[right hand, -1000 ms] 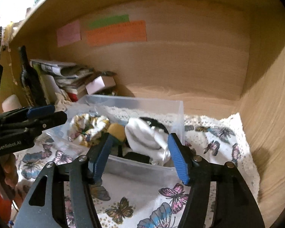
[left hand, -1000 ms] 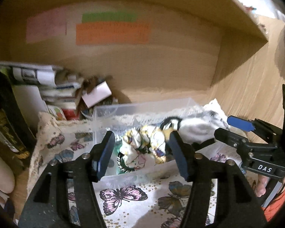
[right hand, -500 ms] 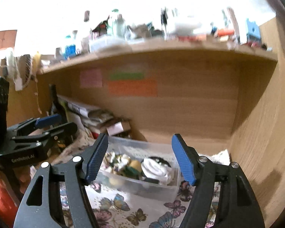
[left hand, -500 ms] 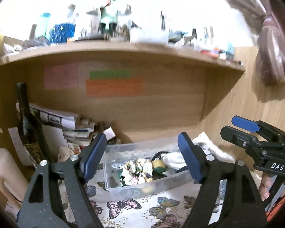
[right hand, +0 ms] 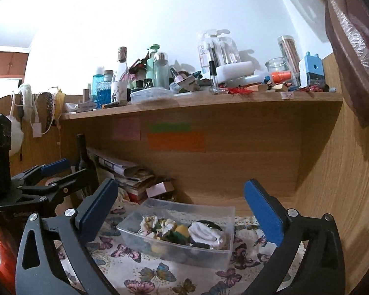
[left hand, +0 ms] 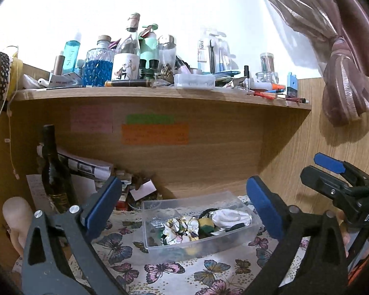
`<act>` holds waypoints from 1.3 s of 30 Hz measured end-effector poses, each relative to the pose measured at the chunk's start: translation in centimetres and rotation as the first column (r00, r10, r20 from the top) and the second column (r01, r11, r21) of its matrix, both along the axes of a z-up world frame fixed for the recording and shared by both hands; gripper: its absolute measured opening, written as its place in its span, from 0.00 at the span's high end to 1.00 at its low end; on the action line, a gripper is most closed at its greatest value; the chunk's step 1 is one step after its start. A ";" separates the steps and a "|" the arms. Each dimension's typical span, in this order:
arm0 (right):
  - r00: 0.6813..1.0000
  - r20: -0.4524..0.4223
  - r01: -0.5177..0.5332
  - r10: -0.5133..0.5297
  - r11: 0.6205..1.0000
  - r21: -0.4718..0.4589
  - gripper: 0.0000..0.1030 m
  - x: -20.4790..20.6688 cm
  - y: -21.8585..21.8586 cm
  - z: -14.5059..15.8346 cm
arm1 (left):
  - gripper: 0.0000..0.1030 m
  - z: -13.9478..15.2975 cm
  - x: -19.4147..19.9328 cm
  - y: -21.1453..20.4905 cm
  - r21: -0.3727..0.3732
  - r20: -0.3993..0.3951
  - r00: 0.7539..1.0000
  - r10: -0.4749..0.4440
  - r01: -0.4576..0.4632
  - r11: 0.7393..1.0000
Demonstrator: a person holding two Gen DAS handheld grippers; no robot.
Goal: Organize soft objects
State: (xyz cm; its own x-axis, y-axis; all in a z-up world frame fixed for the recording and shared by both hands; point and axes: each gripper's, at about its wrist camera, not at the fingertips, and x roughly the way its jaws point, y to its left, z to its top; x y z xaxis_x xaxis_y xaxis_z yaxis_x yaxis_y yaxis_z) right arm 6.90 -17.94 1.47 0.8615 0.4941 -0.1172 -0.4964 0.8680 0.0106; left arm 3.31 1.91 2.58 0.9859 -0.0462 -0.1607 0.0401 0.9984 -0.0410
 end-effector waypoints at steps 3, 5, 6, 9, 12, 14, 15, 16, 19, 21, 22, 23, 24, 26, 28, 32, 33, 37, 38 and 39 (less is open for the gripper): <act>1.000 -0.014 0.001 -0.001 1.000 0.006 0.00 0.2 0.0 -0.2 | 0.00 -0.1 -0.1 -0.1 0.005 -0.001 1.000 -0.001 0.001 1.000; 1.000 -0.022 0.000 0.001 1.000 0.009 0.00 0.3 0.0 -0.2 | 0.00 -0.1 -0.1 -0.1 0.008 0.000 1.000 0.001 -0.001 1.000; 1.000 -0.024 0.001 -0.001 1.000 0.009 0.00 0.3 -0.1 -0.3 | 0.00 -0.2 -0.1 -0.1 0.009 0.000 1.000 0.001 -0.001 1.000; 1.000 -0.031 0.001 0.000 1.000 0.009 0.00 0.4 -0.1 -0.5 | 0.00 -0.2 -0.1 -0.1 0.007 -0.002 1.000 -0.001 0.001 1.000; 0.999 -0.034 0.000 0.000 1.000 0.007 0.00 0.6 0.0 -0.6 | 0.00 -0.4 -0.1 -0.2 0.008 -0.004 1.000 0.002 -0.002 1.000; 0.999 -0.036 -0.002 0.002 1.000 0.007 0.00 0.6 0.0 -0.6 | 0.00 -0.4 -0.1 -0.1 0.009 -0.006 1.000 0.000 0.000 1.000; 0.999 -0.035 -0.002 0.003 1.000 0.006 0.00 0.6 0.0 -0.6 | 0.00 -0.5 0.0 -0.1 0.008 -0.008 1.000 -0.001 0.001 1.000; 0.999 -0.035 -0.003 0.003 1.000 0.005 0.00 0.7 0.0 -0.7 | 0.00 -0.5 0.0 0.0 0.008 -0.009 1.000 -0.001 0.001 1.000; 0.999 -0.036 -0.004 0.005 1.000 0.003 0.00 0.7 0.1 -0.7 | 0.00 -0.6 0.1 0.1 0.008 -0.011 1.000 -0.002 0.002 1.000; 0.999 -0.039 -0.004 0.004 1.000 0.005 0.00 0.8 0.2 -0.8 | 0.00 -0.6 0.2 0.1 0.007 -0.014 1.000 -0.005 0.005 1.000; 0.999 -0.039 -0.006 0.006 1.000 0.004 0.00 0.8 0.1 -0.8 | 0.00 -0.7 0.2 0.1 0.007 -0.015 1.000 -0.005 0.005 1.000; 0.999 -0.040 -0.007 0.007 1.000 0.004 0.00 0.8 0.1 -0.8 | 0.00 -0.7 0.3 0.2 0.009 -0.015 1.000 -0.007 0.007 1.000; 0.999 -0.041 -0.005 0.005 1.000 0.004 0.00 0.8 0.2 -0.9 | 0.00 -0.7 0.3 0.2 0.011 -0.015 1.000 -0.008 0.008 1.000; 0.999 -0.042 -0.007 0.007 1.000 0.003 0.00 0.8 0.2 -0.9 | 0.00 -0.7 0.3 0.2 0.009 -0.016 1.000 -0.007 0.007 1.000; 0.999 -0.042 -0.007 0.007 1.000 0.002 0.00 0.7 0.3 -0.9 | 0.00 -0.7 0.3 0.2 0.010 -0.016 1.000 -0.009 0.009 1.000; 0.999 -0.040 -0.007 0.007 1.000 0.002 0.00 0.6 0.5 -0.9 | 0.00 -0.8 0.3 0.2 0.008 -0.016 1.000 -0.009 0.009 1.000; 0.999 -0.039 -0.009 0.009 1.000 0.002 0.00 0.7 0.5 -0.8 | 0.00 -0.7 0.3 0.2 0.008 -0.017 1.000 -0.008 0.008 1.000; 0.999 -0.037 -0.013 0.013 1.000 -0.001 0.00 0.6 0.6 -0.9 | 0.00 -0.7 0.3 0.2 0.008 -0.018 1.000 -0.009 0.010 1.000; 0.999 -0.037 -0.013 0.013 1.000 -0.002 0.00 0.5 0.6 -0.8 | 0.00 -0.8 0.3 0.2 0.008 -0.018 1.000 -0.010 0.010 1.000; 0.999 -0.037 -0.012 0.012 1.000 -0.001 0.00 0.5 0.6 -0.8 | 0.00 -0.7 0.3 0.2 0.009 -0.017 1.000 -0.009 0.009 1.000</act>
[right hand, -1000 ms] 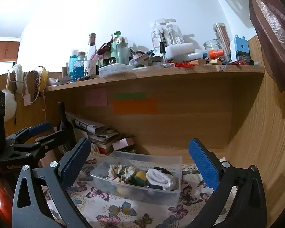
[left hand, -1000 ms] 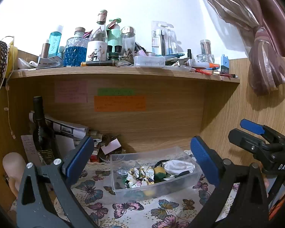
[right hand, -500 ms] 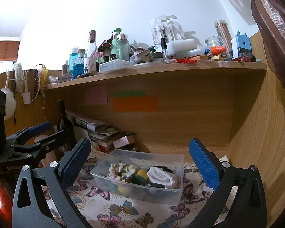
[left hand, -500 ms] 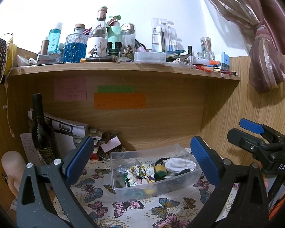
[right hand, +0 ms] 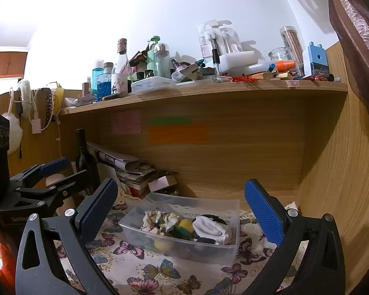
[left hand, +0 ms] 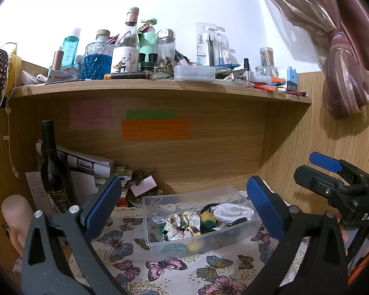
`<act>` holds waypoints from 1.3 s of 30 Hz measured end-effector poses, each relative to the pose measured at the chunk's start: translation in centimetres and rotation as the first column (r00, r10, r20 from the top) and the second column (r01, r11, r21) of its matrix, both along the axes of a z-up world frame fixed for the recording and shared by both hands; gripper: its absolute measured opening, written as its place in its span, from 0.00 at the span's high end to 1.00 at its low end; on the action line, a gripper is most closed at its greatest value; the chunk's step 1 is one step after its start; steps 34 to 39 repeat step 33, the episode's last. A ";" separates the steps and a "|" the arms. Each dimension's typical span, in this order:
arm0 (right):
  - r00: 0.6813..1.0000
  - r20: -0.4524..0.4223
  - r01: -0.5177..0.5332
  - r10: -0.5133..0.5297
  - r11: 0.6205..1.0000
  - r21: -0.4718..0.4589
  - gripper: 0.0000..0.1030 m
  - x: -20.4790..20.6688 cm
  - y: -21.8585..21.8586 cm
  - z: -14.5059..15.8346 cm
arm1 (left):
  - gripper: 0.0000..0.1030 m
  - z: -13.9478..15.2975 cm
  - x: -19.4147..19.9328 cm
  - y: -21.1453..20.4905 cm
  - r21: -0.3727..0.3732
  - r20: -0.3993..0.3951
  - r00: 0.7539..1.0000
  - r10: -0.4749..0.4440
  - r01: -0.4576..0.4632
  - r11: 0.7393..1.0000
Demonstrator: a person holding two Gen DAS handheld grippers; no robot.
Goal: Organize soft objects
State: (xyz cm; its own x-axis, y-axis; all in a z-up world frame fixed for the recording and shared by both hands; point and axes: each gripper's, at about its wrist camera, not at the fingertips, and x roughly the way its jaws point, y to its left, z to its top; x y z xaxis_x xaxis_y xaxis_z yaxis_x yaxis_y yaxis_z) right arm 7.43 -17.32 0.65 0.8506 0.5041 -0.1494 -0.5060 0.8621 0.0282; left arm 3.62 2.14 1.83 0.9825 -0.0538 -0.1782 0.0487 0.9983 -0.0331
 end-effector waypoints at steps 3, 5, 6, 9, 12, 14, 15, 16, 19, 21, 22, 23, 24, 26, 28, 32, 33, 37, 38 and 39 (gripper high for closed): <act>1.000 -0.001 -0.003 0.003 1.000 0.000 0.00 0.0 0.0 0.1 | 0.00 0.0 0.0 0.0 -0.001 0.000 1.000 0.000 0.000 1.000; 1.000 0.003 -0.003 0.003 1.000 -0.003 0.00 -0.1 0.1 0.1 | 0.00 0.0 0.0 0.1 -0.002 0.000 1.000 -0.001 0.001 1.000; 1.000 0.001 -0.002 0.002 1.000 -0.001 0.00 -0.1 0.1 0.1 | 0.00 0.0 0.0 0.1 -0.002 0.000 1.000 0.001 -0.001 1.000; 1.000 0.000 -0.001 0.001 1.000 -0.001 0.00 -0.1 0.1 0.1 | 0.00 0.0 0.0 0.1 -0.003 -0.001 1.000 0.002 -0.002 1.000; 1.000 0.000 -0.003 0.003 1.000 -0.001 0.00 0.0 0.1 0.1 | 0.00 -0.1 0.1 0.1 -0.006 -0.008 1.000 -0.003 0.003 1.000; 1.000 0.000 -0.003 0.003 1.000 -0.001 0.00 -0.1 0.1 0.2 | 0.00 -0.2 0.1 0.1 -0.009 -0.015 1.000 -0.014 0.014 1.000; 1.000 0.000 -0.004 0.004 1.000 -0.001 0.00 -0.1 0.1 0.1 | 0.00 -0.2 0.2 0.1 -0.011 -0.017 1.000 -0.013 0.013 1.000; 1.000 0.001 -0.003 0.003 1.000 -0.002 0.00 -0.1 0.1 0.1 | 0.00 -0.2 0.2 0.1 -0.013 -0.017 1.000 -0.011 0.011 1.000; 1.000 0.000 -0.003 0.003 1.000 -0.004 0.00 0.0 0.1 0.2 | 0.00 -0.2 0.2 0.2 -0.015 -0.021 1.000 -0.014 0.013 1.000; 1.000 -0.002 -0.005 0.005 1.000 -0.005 0.00 0.0 0.1 0.2 | 0.00 -0.2 0.3 0.2 -0.016 -0.024 1.000 -0.015 0.015 1.000; 1.000 -0.004 -0.006 0.006 1.000 -0.005 0.00 0.1 0.1 0.2 | 0.00 -0.2 0.3 0.1 -0.015 -0.024 1.000 -0.015 0.015 1.000; 1.000 -0.005 -0.008 0.008 1.000 -0.005 0.00 0.1 0.0 0.2 | 0.00 -0.2 0.3 0.1 -0.014 -0.024 1.000 -0.013 0.013 1.000; 1.000 -0.006 -0.008 0.008 1.000 -0.005 0.00 0.2 0.0 0.2 | 0.00 -0.2 0.3 0.1 -0.014 -0.024 1.000 -0.012 0.012 1.000; 1.000 -0.006 -0.009 0.009 1.000 -0.004 0.00 0.2 0.0 0.2 | 0.00 -0.2 0.3 0.1 -0.016 -0.023 1.000 -0.013 0.012 1.000; 1.000 -0.007 -0.009 0.009 1.000 -0.004 0.00 0.3 0.0 0.2 | 0.00 -0.2 0.3 0.1 -0.017 -0.024 1.000 -0.013 0.013 1.000; 1.000 -0.008 -0.011 0.011 1.000 -0.005 0.00 0.3 -0.1 0.1 | 0.00 -0.2 0.4 0.0 -0.015 -0.031 0.999 -0.016 0.016 1.000; 1.000 -0.009 -0.011 0.011 1.000 -0.006 0.00 0.4 -0.1 0.1 | 0.00 -0.3 0.4 0.0 -0.014 -0.033 0.999 -0.017 0.016 1.000; 1.000 -0.009 -0.011 0.011 1.000 -0.006 0.00 0.4 -0.1 0.1 | 0.00 -0.3 0.4 0.0 -0.014 -0.033 0.999 -0.017 0.016 1.000; 1.000 -0.009 -0.011 0.011 1.000 -0.006 0.00 0.4 -0.1 0.1 | 0.00 -0.3 0.4 0.0 -0.014 -0.033 0.999 -0.017 0.016 1.000; 1.000 -0.009 -0.011 0.011 1.000 -0.006 0.00 0.4 -0.1 0.1 | 0.00 -0.3 0.4 0.0 -0.014 -0.033 0.999 -0.017 0.016 1.000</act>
